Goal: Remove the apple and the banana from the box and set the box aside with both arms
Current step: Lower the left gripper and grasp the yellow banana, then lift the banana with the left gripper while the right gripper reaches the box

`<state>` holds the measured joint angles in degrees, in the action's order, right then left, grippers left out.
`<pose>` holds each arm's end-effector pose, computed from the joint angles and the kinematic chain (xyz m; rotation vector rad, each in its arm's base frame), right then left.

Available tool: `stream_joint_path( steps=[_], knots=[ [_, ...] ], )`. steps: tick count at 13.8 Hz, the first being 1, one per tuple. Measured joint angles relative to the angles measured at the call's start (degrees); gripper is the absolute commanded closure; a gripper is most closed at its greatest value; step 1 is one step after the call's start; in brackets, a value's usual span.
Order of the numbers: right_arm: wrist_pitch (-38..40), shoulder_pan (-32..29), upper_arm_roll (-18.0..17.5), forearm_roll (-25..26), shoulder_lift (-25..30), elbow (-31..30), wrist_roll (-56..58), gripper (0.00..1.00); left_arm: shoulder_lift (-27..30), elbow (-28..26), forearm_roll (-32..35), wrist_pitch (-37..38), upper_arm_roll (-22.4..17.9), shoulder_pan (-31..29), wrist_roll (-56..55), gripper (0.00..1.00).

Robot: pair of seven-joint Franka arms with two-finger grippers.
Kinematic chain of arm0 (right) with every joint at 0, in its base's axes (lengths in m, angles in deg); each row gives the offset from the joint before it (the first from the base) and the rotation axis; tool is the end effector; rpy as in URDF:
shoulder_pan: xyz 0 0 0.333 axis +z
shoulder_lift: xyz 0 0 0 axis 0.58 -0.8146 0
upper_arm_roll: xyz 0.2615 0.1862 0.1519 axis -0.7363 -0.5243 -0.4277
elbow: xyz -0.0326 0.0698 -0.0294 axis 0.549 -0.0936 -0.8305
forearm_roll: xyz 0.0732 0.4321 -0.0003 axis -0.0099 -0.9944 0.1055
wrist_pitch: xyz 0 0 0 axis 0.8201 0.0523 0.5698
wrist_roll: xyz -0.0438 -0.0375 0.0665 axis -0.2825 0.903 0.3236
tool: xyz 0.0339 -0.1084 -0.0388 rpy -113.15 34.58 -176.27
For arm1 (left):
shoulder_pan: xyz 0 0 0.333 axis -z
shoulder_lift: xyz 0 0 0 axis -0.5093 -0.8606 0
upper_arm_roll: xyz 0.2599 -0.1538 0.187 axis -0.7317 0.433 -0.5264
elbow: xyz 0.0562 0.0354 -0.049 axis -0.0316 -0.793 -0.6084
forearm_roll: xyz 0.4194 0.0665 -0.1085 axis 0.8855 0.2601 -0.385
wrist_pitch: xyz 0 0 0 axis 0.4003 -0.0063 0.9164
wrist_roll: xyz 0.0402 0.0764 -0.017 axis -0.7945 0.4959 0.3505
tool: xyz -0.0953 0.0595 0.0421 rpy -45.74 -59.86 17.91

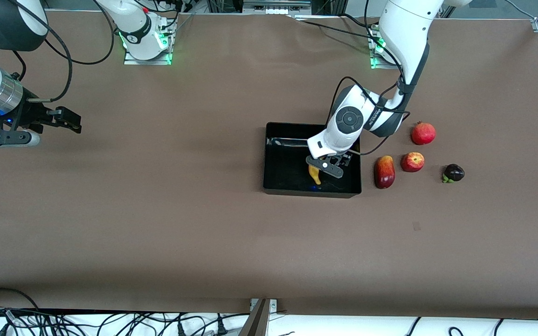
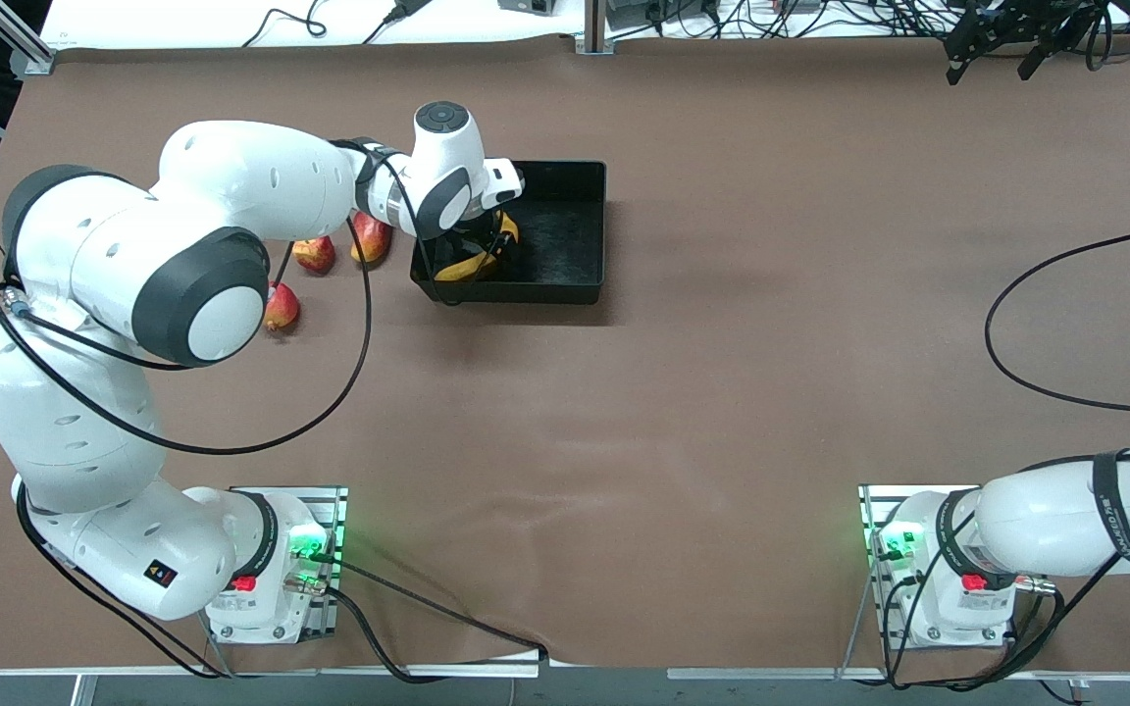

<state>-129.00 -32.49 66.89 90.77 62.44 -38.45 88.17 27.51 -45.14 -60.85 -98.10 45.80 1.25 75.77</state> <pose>0.6148 0.0261 0.5528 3.0971 0.0427 -0.0877 0.5425 -0.3388 0.1579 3.0383 -0.6484 -0.1170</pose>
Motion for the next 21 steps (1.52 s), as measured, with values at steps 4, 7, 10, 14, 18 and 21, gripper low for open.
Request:
stream_joint_path(
  steps=[4, 7, 10, 14, 18, 21],
  knots=[
    [0.1, 0.0, 0.0, 0.0, 0.0, 0.0, -0.1, 0.00, 0.0, 0.0, 0.0, 0.0, 0.0, 0.0, 0.1, 1.00],
    [0.1, 0.0, 0.1, 0.0, 0.0, 0.0, -0.1, 0.00, 0.5, 0.2, 0.1, -0.1, 0.0, 0.0, 0.1, 1.00],
    [0.1, 0.0, 0.1, 0.0, 0.0, 0.0, -0.3, 0.00, 2.4, 0.3, 0.1, 0.6, 0.1, 0.0, 0.1, 1.00],
    [0.1, 0.0, 0.1, 0.0, 0.0, 0.0, -1.0, 0.00, 7.1, 0.6, 0.1, 5.0, 1.0, 0.0, -0.1, 1.00],
    [0.3, 0.0, 0.1, 0.0, 0.1, 0.1, -1.0, 0.00, 12.0, 0.8, 0.1, 9.4, 0.8, -0.9, -0.1, 1.00],
    [0.9, 0.0, 0.0, 0.0, 0.0, 1.3, -1.0, 0.00, 15.5, 1.3, 0.1, 13.5, 0.7, -4.5, 1.9, 1.00]
  ],
)
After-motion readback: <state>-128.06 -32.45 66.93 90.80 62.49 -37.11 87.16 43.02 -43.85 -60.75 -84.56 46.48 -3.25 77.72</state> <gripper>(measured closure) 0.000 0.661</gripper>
